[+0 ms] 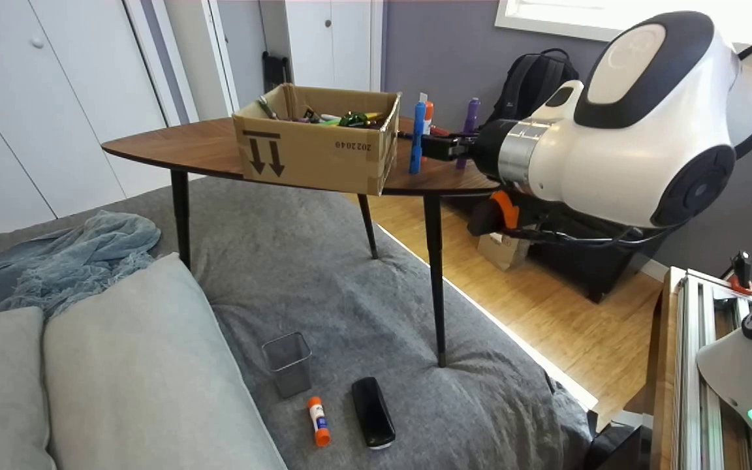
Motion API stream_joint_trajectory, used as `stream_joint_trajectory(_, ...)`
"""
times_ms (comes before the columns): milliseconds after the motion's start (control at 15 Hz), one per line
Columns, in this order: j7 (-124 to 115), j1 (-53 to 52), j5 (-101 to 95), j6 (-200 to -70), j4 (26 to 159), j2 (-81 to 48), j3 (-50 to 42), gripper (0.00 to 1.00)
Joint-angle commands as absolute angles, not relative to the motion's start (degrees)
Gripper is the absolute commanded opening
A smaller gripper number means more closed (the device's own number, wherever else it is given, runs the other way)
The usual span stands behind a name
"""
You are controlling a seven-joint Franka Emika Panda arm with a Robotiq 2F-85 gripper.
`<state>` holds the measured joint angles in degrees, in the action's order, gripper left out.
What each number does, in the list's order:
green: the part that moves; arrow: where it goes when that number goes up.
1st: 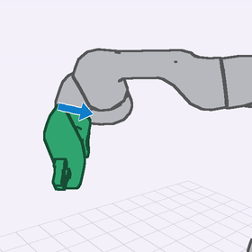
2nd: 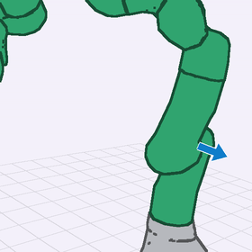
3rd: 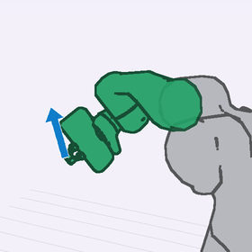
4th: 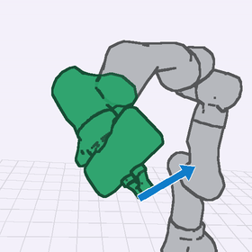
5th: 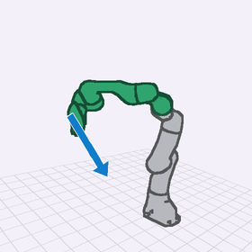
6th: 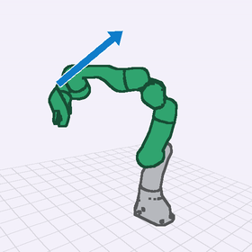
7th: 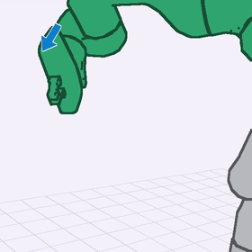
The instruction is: Remove a purple marker from the cardboard box and place it vertically of the table
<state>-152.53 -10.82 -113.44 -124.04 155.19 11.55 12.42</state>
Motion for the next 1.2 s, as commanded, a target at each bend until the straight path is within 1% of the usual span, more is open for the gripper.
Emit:
stream_joint_trajectory(0,-147.61,-12.38,-112.71,-133.01,155.26,18.75,9.31,1.00)
stream_joint_trajectory(267,-138.36,-13.11,-110.80,-140.68,153.91,25.81,6.67,1.00)
stream_joint_trajectory(733,-121.93,-14.41,-101.84,-147.05,152.09,36.43,2.22,1.00)
stream_joint_trajectory(933,-121.42,-15.27,-100.55,-152.65,152.18,40.48,-0.91,1.00)
stream_joint_trajectory(1000,-123.18,-14.05,-102.20,-149.46,151.27,36.89,1.45,1.00)
stream_joint_trajectory(1133,-122.95,-14.40,-102.11,-151.39,151.35,38.81,0.10,1.00)
